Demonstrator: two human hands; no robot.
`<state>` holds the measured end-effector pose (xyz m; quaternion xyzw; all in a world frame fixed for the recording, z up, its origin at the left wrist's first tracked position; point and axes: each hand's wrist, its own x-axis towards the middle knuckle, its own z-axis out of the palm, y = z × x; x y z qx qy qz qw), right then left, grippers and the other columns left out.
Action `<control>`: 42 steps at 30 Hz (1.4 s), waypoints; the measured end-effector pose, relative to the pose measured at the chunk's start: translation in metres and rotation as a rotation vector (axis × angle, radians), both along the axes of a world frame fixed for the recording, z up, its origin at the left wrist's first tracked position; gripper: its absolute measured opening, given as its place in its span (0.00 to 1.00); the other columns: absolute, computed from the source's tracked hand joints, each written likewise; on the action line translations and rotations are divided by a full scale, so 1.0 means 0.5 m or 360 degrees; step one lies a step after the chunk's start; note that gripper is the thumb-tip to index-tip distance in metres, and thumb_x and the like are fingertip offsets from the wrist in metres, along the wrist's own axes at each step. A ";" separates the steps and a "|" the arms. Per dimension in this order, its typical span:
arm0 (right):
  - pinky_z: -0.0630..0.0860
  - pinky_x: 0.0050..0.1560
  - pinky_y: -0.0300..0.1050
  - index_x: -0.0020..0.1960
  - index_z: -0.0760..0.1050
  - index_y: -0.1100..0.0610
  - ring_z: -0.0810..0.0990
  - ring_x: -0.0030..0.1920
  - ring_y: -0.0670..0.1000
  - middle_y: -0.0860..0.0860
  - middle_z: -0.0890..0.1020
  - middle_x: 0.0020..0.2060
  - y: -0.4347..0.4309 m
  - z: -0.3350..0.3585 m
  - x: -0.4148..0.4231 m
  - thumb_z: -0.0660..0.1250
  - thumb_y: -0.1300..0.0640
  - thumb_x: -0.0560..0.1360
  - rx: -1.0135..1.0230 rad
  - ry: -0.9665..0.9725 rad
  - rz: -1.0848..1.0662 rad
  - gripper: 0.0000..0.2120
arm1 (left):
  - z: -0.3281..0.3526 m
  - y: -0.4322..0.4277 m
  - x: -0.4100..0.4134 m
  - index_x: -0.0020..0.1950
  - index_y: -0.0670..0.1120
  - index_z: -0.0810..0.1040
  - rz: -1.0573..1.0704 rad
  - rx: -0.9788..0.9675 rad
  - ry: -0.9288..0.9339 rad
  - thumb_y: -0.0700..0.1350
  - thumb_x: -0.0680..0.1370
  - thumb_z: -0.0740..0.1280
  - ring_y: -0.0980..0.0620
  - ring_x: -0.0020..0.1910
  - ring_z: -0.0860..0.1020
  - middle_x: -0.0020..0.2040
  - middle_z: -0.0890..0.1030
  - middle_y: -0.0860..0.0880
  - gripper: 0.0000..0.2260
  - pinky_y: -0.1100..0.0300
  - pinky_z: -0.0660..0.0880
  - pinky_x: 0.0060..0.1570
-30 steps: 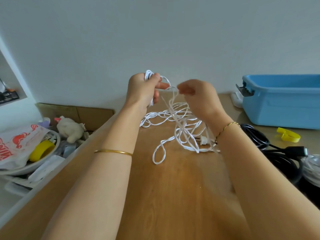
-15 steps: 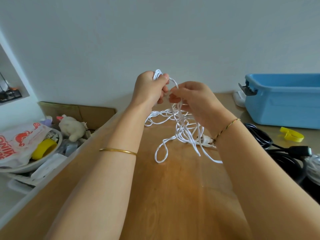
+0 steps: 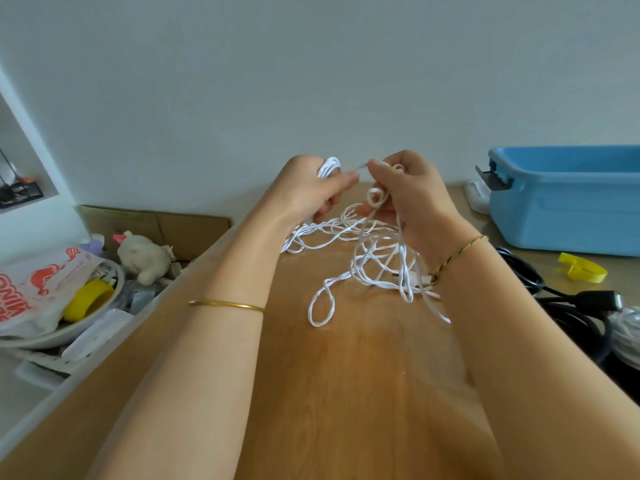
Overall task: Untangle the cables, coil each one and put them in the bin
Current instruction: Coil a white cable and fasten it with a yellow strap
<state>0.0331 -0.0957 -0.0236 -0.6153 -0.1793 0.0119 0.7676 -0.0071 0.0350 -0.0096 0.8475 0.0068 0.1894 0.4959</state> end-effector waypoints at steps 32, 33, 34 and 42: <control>0.80 0.31 0.53 0.39 0.72 0.66 0.80 0.27 0.58 0.61 0.76 0.31 -0.018 -0.008 -0.003 0.58 0.67 0.79 -0.0560 0.0346 0.0199 0.10 | 0.012 0.040 0.019 0.54 0.38 0.69 -0.0535 -0.2492 -0.0722 0.39 0.84 0.53 0.55 0.53 0.82 0.65 0.76 0.40 0.08 0.38 0.68 0.56; 0.80 0.28 0.53 0.38 0.71 0.66 0.79 0.25 0.57 0.61 0.76 0.30 -0.021 -0.008 0.001 0.59 0.67 0.79 -0.0600 0.0383 0.0163 0.11 | 0.012 0.035 0.020 0.52 0.39 0.70 -0.0469 -0.2410 -0.0742 0.38 0.84 0.53 0.56 0.57 0.79 0.63 0.78 0.42 0.08 0.39 0.67 0.58; 0.79 0.26 0.51 0.37 0.71 0.65 0.78 0.22 0.55 0.61 0.76 0.29 -0.025 -0.011 0.007 0.59 0.68 0.79 -0.0646 0.0426 0.0128 0.12 | 0.013 0.033 0.022 0.50 0.40 0.72 -0.0396 -0.2301 -0.0770 0.38 0.83 0.55 0.57 0.54 0.79 0.58 0.79 0.44 0.07 0.40 0.68 0.59; 0.80 0.47 0.52 0.37 0.71 0.63 0.79 0.38 0.57 0.59 0.78 0.37 -0.084 -0.048 0.051 0.60 0.67 0.76 -0.1844 -0.0036 -0.0391 0.09 | 0.042 0.067 0.014 0.44 0.46 0.71 0.0129 -0.1682 -0.1101 0.38 0.79 0.65 0.61 0.35 0.81 0.48 0.78 0.47 0.06 0.51 0.78 0.49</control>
